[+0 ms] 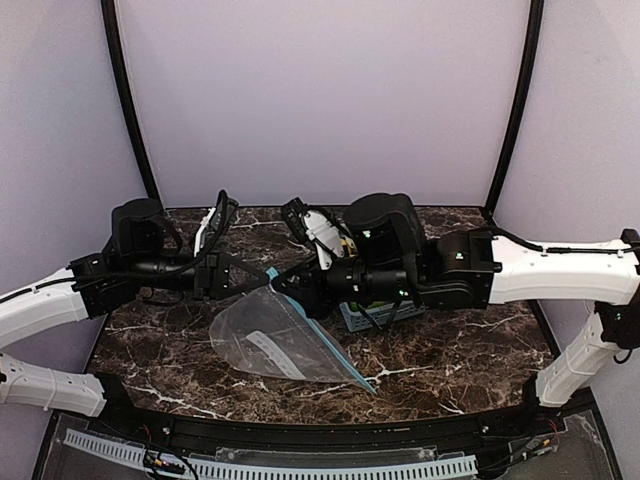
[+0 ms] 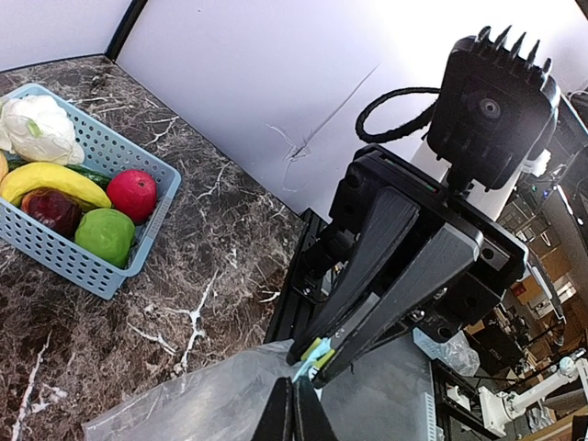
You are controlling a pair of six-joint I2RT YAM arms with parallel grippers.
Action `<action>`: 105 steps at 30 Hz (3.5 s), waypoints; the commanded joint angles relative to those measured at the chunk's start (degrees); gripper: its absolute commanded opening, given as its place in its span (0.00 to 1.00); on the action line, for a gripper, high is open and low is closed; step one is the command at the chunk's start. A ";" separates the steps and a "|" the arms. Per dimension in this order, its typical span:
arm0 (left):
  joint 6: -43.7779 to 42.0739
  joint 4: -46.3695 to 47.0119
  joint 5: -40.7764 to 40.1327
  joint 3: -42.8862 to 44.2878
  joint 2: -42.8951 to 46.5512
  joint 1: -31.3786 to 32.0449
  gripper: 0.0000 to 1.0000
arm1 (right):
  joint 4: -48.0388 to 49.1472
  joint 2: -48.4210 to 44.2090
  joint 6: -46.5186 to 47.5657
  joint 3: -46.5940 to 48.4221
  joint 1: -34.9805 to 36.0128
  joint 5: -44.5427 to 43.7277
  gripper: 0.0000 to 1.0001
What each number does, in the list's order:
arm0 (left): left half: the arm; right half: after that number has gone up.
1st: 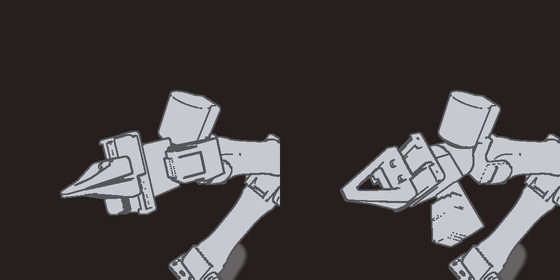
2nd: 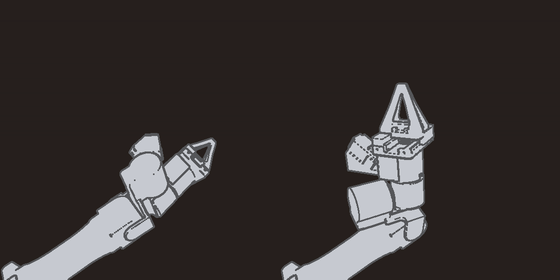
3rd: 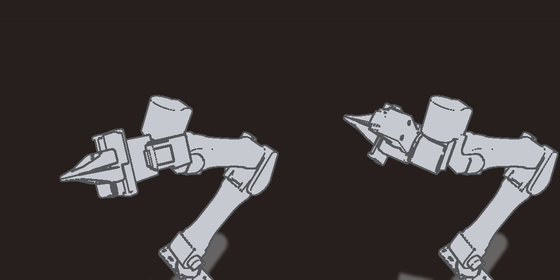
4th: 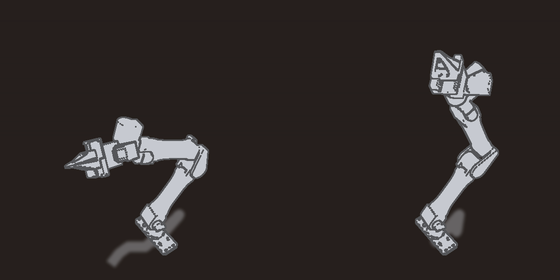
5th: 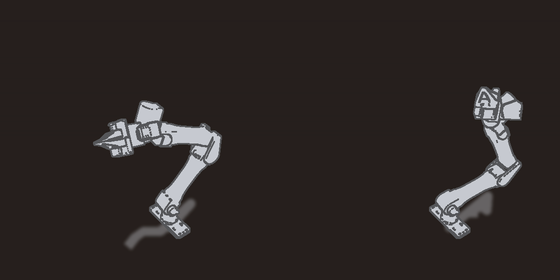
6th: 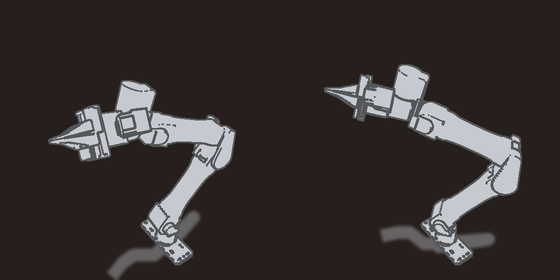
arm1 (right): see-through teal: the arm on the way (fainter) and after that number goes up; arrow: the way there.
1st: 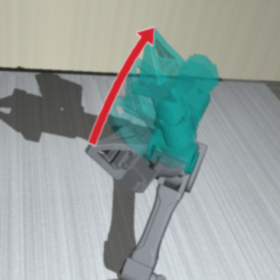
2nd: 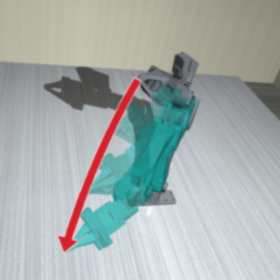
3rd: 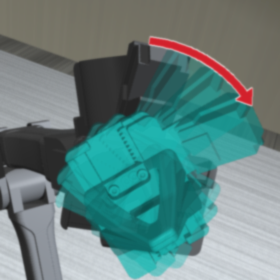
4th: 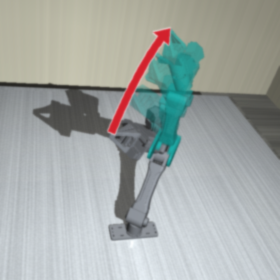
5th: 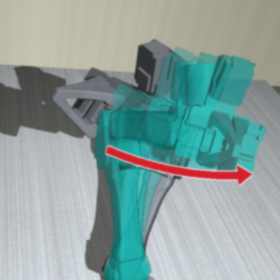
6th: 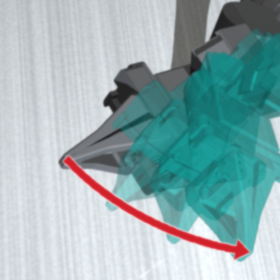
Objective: Place the food in the zip-top bag and seal the zipper
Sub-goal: Unzip the zipper from the zipper food storage bag.
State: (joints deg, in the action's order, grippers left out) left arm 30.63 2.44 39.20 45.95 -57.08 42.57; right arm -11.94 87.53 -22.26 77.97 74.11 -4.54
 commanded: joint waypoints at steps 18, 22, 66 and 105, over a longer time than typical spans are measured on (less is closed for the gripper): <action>0.61 -1.56 -9.42 -1.06 1.95 -0.56 0.01 | -2.21 -0.64 -2.00 -2.55 -0.10 -0.47 0.00; 0.48 -2.10 -11.09 -0.88 2.22 -0.63 0.01 | -2.29 -0.78 -2.16 -3.01 -0.17 -0.68 0.00; 4.25 -5.78 -15.57 -4.44 4.93 -9.64 0.01 | -2.21 -2.78 -5.07 -8.82 -0.63 -2.85 0.00; 0.97 -8.93 -15.44 1.15 3.27 -14.41 0.01 | -5.01 -4.47 -7.70 -14.06 -0.65 -0.42 0.00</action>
State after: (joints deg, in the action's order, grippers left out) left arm 32.86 -6.70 28.64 44.53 -53.58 30.37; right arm -10.63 84.60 -29.21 66.00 73.45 -6.70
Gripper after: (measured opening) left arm 0.008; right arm 0.047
